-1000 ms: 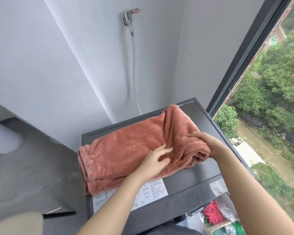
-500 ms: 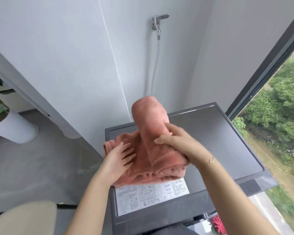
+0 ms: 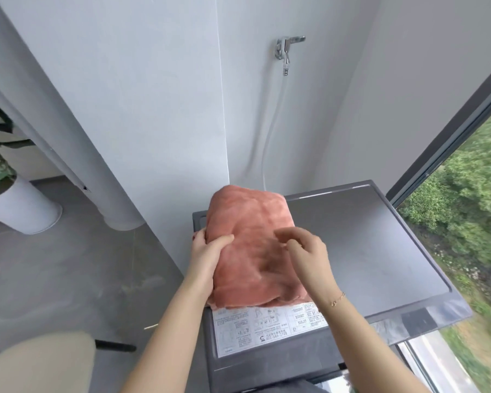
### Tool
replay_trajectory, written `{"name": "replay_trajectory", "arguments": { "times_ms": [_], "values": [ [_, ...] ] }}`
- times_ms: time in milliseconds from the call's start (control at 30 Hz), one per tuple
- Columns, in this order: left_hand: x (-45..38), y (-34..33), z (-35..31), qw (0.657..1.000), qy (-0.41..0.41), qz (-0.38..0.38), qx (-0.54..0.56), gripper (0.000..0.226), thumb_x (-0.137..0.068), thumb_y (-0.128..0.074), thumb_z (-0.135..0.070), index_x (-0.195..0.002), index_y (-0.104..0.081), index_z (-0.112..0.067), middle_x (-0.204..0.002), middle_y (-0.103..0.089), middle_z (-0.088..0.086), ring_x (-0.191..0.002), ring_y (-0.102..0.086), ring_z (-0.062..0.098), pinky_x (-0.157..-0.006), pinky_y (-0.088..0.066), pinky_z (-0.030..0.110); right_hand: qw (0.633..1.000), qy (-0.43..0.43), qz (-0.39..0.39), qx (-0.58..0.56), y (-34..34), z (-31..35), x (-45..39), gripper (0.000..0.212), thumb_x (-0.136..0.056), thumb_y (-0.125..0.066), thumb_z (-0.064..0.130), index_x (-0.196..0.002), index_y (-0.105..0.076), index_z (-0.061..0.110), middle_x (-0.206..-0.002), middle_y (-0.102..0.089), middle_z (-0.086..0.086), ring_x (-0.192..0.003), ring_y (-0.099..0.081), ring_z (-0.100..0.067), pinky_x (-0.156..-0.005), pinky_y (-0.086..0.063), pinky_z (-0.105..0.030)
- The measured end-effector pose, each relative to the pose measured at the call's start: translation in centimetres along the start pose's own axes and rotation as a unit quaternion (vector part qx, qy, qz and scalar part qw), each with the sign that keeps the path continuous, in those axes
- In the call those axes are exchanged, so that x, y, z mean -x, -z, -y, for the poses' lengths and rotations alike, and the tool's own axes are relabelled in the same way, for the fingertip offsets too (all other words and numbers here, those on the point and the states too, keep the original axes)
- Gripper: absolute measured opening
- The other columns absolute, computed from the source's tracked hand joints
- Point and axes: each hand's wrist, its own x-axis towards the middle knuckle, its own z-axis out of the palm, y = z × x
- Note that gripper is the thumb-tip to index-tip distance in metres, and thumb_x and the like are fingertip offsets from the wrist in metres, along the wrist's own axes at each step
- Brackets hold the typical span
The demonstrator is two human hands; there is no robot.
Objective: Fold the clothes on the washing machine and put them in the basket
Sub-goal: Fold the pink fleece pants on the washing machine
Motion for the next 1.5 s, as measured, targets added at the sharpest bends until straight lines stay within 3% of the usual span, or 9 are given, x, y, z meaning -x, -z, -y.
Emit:
{"name": "replay_trajectory", "arguments": {
  "times_ms": [67,200,300,467,633,767,967,1233,1500],
  "values": [
    [0.2,0.9,-0.3,1.0,-0.023,-0.013,0.011,0.041,-0.079,-0.071,-0.015,-0.117,-0.058,-0.019,-0.105,-0.069,0.005,-0.089,-0.068,0.024,-0.07,-0.053,0.033,0.981,0.14,-0.068,0.113,-0.3,-1.5,-0.9,0.035,-0.09,-0.048,0.011,-0.116,-0.068,0.022,-0.127,-0.059,0.01,-0.119,-0.048,-0.002,-0.106,-0.035,-0.024],
    [-0.9,2.6,1.4,0.994,0.002,-0.03,-0.103,0.049,-0.085,-0.067,-0.016,-0.128,-0.045,-0.018,-0.123,-0.058,0.008,-0.104,-0.059,0.025,-0.091,-0.049,0.041,0.945,0.146,0.087,0.279,-3.2,-6.2,-2.0,0.06,-0.091,-0.021,0.054,-0.148,-0.033,0.039,-0.159,-0.018,0.012,-0.148,-0.012,-0.007,-0.121,-0.009,-0.035],
    [-1.3,2.4,3.6,0.943,-0.03,-0.086,-0.321,0.067,-0.088,-0.064,-0.033,-0.144,-0.028,-0.023,-0.144,-0.03,0.007,-0.131,-0.032,0.03,-0.109,-0.032,0.046,0.92,0.166,0.068,0.349,-4.5,-9.5,-1.9,0.057,-0.095,-0.013,0.053,-0.151,-0.014,0.046,-0.161,-0.002,0.017,-0.149,0.003,-0.005,-0.121,0.003,-0.033],
    [-0.9,1.6,5.9,0.951,-0.082,-0.059,-0.294,0.078,-0.092,-0.06,-0.028,-0.152,-0.012,-0.021,-0.146,-0.027,0.018,-0.137,-0.026,0.035,-0.114,-0.022,0.043,0.911,0.158,0.066,0.376,-4.3,-10.4,-3.1,0.056,-0.094,-0.012,0.056,-0.15,-0.006,0.048,-0.16,0.005,0.019,-0.148,0.012,-0.004,-0.12,0.009,-0.034],
    [-0.1,-0.7,5.1,0.967,0.021,-0.044,-0.251,0.08,-0.09,-0.06,-0.042,-0.149,-0.007,-0.03,-0.143,-0.024,0.013,-0.122,-0.041,0.031,-0.104,-0.041,0.043,0.873,0.152,0.164,0.433,-2.0,-8.9,-7.7,0.064,-0.085,-0.003,0.066,-0.147,0.001,0.051,-0.16,0.004,0.019,-0.148,0.011,-0.005,-0.122,0.001,-0.045],
    [2.0,-0.8,5.1,0.968,0.177,0.13,-0.122,0.067,-0.082,-0.072,-0.041,-0.132,-0.029,-0.031,-0.124,-0.051,-0.001,-0.103,-0.058,0.016,-0.071,-0.052,0.033,0.863,0.012,0.042,0.504,1.9,-5.9,-10.6,0.059,-0.091,-0.039,0.063,-0.145,-0.039,0.038,-0.161,-0.018,0.003,-0.149,-0.007,-0.021,-0.119,0.003,-0.044],
    [-0.8,1.7,0.9,0.981,-0.102,-0.076,-0.145,0.046,-0.079,-0.07,-0.016,-0.118,-0.045,-0.016,-0.123,-0.045,0.005,-0.091,-0.05,0.007,-0.084,-0.036,0.028,0.946,-0.147,-0.17,0.233,4.7,-4.5,-3.8,0.042,-0.091,-0.053,0.033,-0.125,-0.056,0.008,-0.13,-0.05,-0.012,-0.121,-0.047,-0.032,-0.092,-0.04,-0.038],
    [-5.3,-2.6,-0.2,0.936,-0.092,0.098,-0.326,0.056,-0.09,-0.054,-0.055,-0.131,-0.056,-0.018,-0.123,-0.061,0.003,-0.117,-0.057,0.023,-0.099,-0.045,0.035,0.938,-0.174,-0.292,-0.065,-3.3,-6.9,3.5,0.037,-0.097,-0.048,0.048,-0.082,-0.059,0.016,-0.084,-0.064,0.004,-0.082,-0.061,-0.017,-0.064,-0.042,-0.025],
    [-3.4,0.2,7.1,0.936,-0.156,0.109,-0.296,0.035,-0.102,-0.038,-0.033,-0.121,-0.051,-0.007,-0.122,-0.042,0.006,-0.109,-0.045,0.015,-0.099,-0.032,0.025,0.927,-0.174,-0.274,0.186,-4.8,-12.5,3.3,0.044,-0.105,-0.026,0.037,-0.085,-0.055,0.011,-0.083,-0.049,-0.001,-0.089,-0.045,-0.023,-0.089,-0.033,-0.039]
  ]
}}
